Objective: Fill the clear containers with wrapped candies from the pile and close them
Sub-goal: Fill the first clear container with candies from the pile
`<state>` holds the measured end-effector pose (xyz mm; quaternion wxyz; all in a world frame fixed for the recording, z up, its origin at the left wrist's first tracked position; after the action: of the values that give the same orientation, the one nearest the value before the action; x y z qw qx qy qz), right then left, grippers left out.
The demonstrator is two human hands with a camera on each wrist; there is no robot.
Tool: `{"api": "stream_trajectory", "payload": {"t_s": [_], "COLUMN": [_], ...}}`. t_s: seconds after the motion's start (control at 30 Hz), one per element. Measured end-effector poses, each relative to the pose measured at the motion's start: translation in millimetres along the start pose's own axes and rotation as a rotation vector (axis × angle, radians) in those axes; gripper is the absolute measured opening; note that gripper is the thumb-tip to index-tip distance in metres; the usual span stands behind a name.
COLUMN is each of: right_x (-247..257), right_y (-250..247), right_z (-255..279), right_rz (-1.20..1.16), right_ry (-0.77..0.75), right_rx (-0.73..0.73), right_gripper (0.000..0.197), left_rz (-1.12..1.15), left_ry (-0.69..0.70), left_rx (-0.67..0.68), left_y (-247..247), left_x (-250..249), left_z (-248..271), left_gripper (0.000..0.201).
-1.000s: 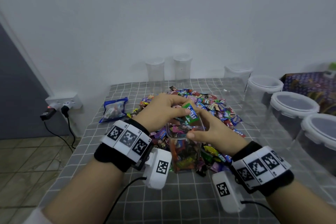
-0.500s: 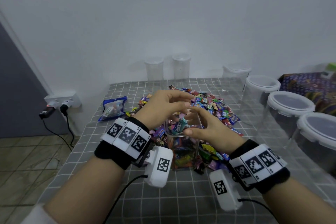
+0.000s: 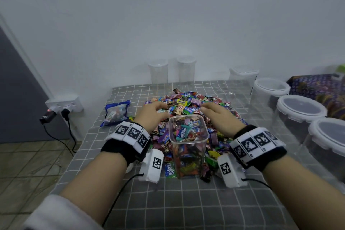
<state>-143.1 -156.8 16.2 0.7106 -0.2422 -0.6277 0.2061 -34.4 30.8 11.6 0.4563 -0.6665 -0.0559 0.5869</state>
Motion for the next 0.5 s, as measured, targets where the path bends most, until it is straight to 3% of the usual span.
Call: {"api": "stream_trajectory", "payload": {"t_s": [0.07, 0.17, 0.27, 0.4, 0.5], "right_x": [-6, -16, -27, -39, -50], "right_y": [-3, 1, 10, 25, 33], "right_z": [-15, -35, -51, -73, -94], "right_rz": [0.204, 0.434, 0.585, 0.69, 0.761], "right_ry": [0.068, 0.135, 0.193, 0.259, 0.216], "right_rx": [0.052, 0.219, 0.362, 0.425, 0.472], "right_gripper": [0.052, 0.072, 0.078, 0.073, 0.044], "left_rz": [-0.206, -0.479, -0.671, -0.738, -0.647], "left_ry": [-0.083, -0.18, -0.246, -0.244, -0.179], "left_rx": [0.098, 0.308, 0.433, 0.514, 0.471], "left_y": [5, 15, 23, 33, 39], "left_x": [6, 17, 29, 32, 30], "left_z": [-7, -17, -25, -26, -27], "left_gripper": [0.051, 0.076, 0.079, 0.081, 0.066]}}
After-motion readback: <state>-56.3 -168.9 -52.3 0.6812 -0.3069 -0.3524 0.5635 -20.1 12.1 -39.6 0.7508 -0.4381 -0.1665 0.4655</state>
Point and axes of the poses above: each hand's wrist, its own z-axis away from the middle knuckle, its own y-axis out of the palm, x = y × z, the point moved 1 cm from there along -z, towards the middle knuckle, and after that the axes turned 11 degrees about x, right-handed, at the moved point
